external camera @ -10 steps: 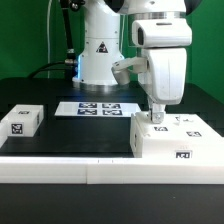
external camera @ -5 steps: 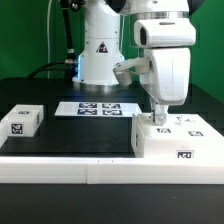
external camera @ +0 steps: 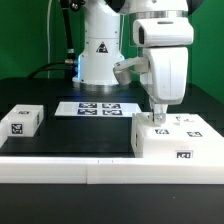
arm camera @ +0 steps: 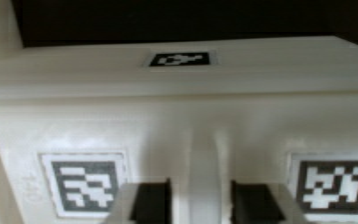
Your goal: Assemble cabinet
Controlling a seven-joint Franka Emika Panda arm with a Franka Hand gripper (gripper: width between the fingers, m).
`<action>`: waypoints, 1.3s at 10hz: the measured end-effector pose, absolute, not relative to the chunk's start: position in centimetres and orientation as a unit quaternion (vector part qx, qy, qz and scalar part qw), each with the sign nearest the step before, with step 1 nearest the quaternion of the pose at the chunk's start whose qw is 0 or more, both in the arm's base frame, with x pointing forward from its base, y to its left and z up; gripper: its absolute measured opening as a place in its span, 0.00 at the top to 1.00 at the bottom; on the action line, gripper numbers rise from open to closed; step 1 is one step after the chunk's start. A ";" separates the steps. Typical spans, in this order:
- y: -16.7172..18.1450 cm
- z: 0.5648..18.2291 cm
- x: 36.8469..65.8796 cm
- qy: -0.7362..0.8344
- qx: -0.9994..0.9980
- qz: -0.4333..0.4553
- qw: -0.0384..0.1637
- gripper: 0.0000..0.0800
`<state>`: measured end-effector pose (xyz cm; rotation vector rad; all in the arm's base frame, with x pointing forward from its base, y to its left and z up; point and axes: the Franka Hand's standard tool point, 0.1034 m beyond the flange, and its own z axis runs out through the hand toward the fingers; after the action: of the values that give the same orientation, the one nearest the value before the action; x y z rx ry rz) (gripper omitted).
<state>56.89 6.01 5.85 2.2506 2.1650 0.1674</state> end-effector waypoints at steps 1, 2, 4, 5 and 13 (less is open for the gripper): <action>6.0 5.8 56.9 0.692 0.720 0.053 0.007 0.67; 6.0 5.8 56.9 0.692 0.720 0.053 0.007 0.45; 6.0 5.8 56.9 0.692 0.720 0.053 0.007 0.28; 6.0 5.8 56.9 0.692 0.720 0.053 0.007 0.07; 7.0 9.8 51.7 0.567 0.821 0.065 0.024 0.00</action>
Offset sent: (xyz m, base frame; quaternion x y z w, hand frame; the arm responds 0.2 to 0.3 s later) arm 0.0000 0.0000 0.0000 0.0000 0.0000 0.0000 1.0000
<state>51.73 7.04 9.82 2.5398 1.7558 0.2021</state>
